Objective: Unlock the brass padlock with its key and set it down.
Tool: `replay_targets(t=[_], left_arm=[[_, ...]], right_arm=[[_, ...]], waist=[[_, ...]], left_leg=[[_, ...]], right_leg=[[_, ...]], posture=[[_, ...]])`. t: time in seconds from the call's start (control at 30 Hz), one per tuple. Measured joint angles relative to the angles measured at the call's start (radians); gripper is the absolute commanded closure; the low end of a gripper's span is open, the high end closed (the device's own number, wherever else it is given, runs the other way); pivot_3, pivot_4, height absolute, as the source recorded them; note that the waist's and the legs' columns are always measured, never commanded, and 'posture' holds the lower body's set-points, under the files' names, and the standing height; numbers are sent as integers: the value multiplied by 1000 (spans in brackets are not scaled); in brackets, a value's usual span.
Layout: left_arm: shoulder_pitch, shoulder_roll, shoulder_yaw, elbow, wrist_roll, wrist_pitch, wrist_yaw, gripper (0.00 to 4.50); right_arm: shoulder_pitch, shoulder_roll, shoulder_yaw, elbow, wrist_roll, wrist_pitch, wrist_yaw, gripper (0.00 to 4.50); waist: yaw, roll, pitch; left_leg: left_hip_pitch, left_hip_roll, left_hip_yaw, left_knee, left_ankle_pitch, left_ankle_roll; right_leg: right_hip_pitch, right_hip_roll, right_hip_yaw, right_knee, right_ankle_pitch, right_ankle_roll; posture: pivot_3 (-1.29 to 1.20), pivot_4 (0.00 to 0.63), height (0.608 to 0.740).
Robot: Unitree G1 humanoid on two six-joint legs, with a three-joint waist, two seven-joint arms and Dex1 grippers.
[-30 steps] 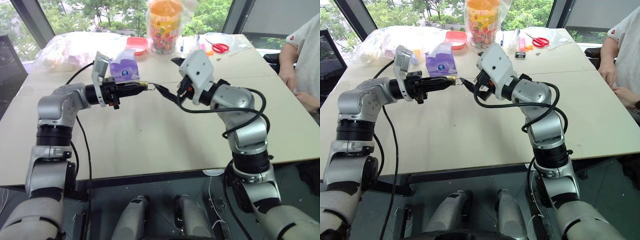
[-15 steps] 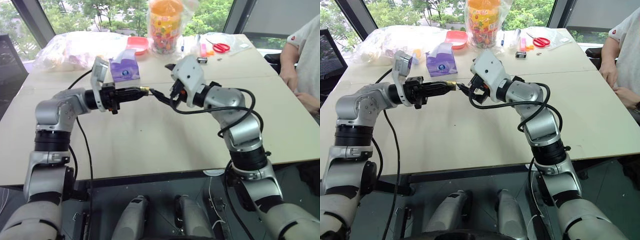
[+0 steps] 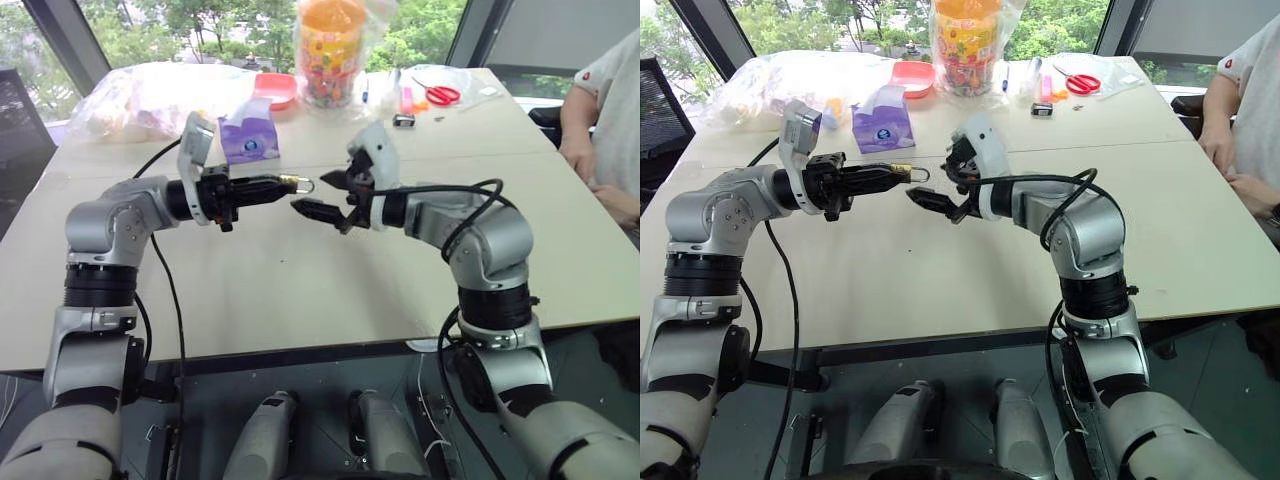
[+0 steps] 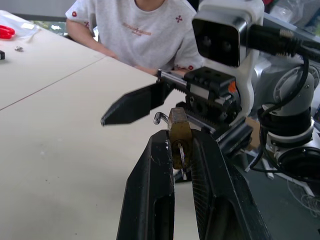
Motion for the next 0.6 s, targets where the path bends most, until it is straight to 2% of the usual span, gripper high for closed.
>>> replay_targets(t=[0.37, 0.6], left_arm=[[0, 1, 3, 21, 5, -23, 0, 4500], [0, 0, 3, 19, 2, -29, 0, 4500]], right_arm=[[3, -40, -51, -65, 114, -32, -3, 54], [3, -62, -46, -30, 110, -77, -41, 54]], waist=[[-1, 0, 0], [-1, 0, 0]], left_leg=[[0, 0, 0, 0, 0, 0], [0, 0, 0, 0, 0, 0]], right_leg=[[0, 0, 0, -1, 0, 0], [0, -1, 0, -1, 0, 0]], posture=[[0, 150, 740], [0, 150, 740]])
